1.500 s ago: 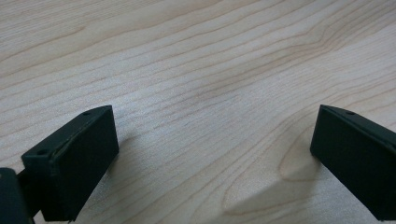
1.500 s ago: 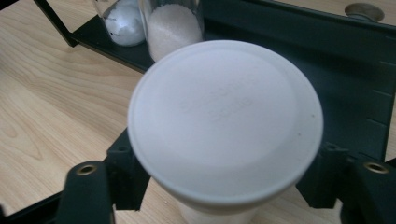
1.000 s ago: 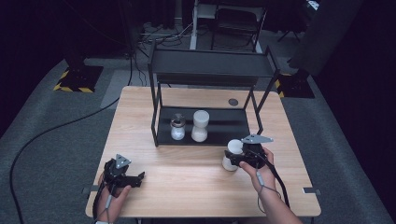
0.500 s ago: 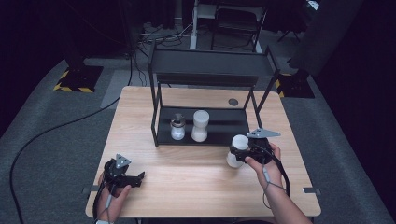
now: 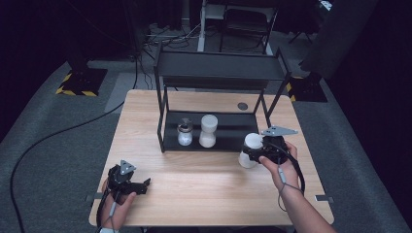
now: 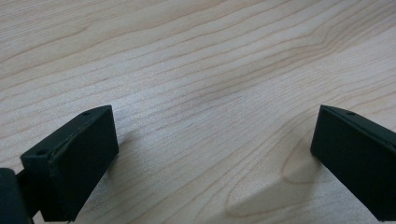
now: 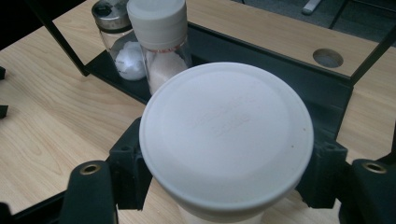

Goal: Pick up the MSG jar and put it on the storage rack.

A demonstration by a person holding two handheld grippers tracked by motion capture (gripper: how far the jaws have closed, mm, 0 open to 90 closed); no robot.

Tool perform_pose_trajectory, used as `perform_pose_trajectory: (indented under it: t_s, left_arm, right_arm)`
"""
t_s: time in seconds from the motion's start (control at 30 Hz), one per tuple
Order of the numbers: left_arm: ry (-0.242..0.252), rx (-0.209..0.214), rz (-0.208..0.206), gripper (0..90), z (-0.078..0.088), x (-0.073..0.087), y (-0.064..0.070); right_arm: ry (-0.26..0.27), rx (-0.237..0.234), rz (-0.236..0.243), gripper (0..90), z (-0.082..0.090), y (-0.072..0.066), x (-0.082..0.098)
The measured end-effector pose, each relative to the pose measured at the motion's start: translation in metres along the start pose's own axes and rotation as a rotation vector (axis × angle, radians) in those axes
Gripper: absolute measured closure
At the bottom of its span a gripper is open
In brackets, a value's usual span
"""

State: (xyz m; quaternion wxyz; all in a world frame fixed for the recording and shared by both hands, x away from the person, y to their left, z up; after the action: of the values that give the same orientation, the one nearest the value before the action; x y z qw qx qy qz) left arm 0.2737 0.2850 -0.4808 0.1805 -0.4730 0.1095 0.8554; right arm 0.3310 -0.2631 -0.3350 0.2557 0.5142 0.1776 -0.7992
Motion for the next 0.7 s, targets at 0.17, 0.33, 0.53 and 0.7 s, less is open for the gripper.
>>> perform_pose_trajectory:
  t_s: [0.17, 0.33, 0.53, 0.7]
  left_arm:
    - [0.0, -0.001, 0.001, 0.3, 0.0, 0.0, 0.0]
    - [0.0, -0.001, 0.0, 0.3, 0.0, 0.0, 0.0]
    - [-0.001, 0.0, 0.0, 0.3, 0.0, 0.0, 0.0]
    - [0.0, -0.001, 0.0, 0.3, 0.0, 0.0, 0.0]
  right_arm:
    - [0.004, -0.012, 0.005, 32.8, -0.002, 0.0, -0.008]
    - [0.008, -0.017, 0.006, 32.8, -0.006, 0.001, -0.015]
    - [0.007, -0.017, 0.014, 32.7, -0.013, 0.002, -0.024]
    - [0.01, -0.016, 0.01, 32.7, -0.017, 0.004, -0.03]
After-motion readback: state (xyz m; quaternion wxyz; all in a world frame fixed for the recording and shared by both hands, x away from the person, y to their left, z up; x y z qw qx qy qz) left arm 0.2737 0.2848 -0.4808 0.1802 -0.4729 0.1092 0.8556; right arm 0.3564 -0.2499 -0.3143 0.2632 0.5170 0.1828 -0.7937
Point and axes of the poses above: each handheld gripper's, and its own axes: z roughly backward along the jaws, x roughly out of its underside, y roughly to its right, the point moved 4 cm from there along -z, roughly forward along the jaws, and after that the axes turned 14 degrees about y, right-handed, at the moved point
